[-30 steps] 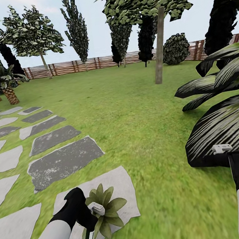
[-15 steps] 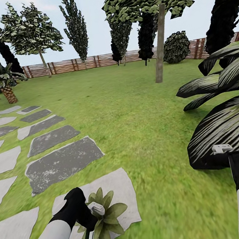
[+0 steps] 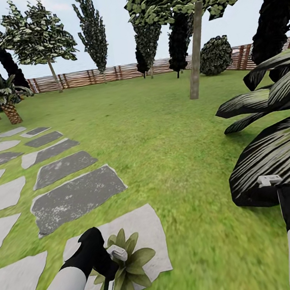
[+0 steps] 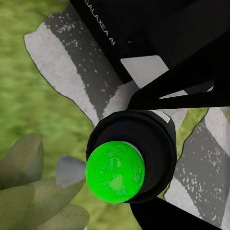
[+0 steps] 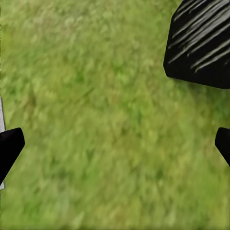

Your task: Pick up the pesticide atomizer in the garden and spray insectifuge to fully cover both potted plants in the garden.

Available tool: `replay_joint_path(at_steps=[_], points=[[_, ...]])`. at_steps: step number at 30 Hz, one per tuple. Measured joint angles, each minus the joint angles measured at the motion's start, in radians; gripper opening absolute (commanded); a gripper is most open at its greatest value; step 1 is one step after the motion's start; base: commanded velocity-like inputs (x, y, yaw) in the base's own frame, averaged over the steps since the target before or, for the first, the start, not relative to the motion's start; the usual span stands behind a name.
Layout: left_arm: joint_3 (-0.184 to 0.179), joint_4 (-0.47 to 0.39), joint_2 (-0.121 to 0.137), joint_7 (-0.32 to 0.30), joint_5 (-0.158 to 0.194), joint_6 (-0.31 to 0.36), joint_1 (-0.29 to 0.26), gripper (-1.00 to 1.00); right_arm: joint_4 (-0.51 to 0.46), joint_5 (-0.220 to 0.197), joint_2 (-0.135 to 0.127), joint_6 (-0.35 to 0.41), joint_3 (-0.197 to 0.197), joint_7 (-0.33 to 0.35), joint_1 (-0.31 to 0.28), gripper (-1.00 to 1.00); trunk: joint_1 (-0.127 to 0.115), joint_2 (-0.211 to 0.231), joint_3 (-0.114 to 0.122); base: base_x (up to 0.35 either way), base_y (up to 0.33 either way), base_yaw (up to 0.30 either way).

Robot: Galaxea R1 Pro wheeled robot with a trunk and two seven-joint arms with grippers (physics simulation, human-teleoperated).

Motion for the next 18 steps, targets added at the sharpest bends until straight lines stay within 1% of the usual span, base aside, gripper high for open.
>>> replay_joint_path(at_steps=[8, 14, 18], points=[[-0.002, 0.0, 0.0, -0.001, 0.0, 0.0, 0.0, -1.0, 0.0, 0.001, 0.0, 0.0, 0.0, 0.0, 0.0, 1.0, 0.0, 0.0, -0.001, 0.002, 0.0, 0.004], [-0.002, 0.0, 0.0, -0.001, 0.0, 0.0, 0.0, -1.0, 0.0, 0.001, 0.0, 0.0, 0.0, 0.0, 0.0, 1.0, 0.0, 0.0, -0.002, 0.193, 0.0, 0.0], [-0.002, 0.0, 0.0, -0.001, 0.0, 0.0, 0.0, -1.0, 0.0, 0.0, 0.0, 0.0, 0.0, 0.0, 0.0, 1.0, 0.0, 0.0, -0.003, 0.055, 0.0, -0.048]])
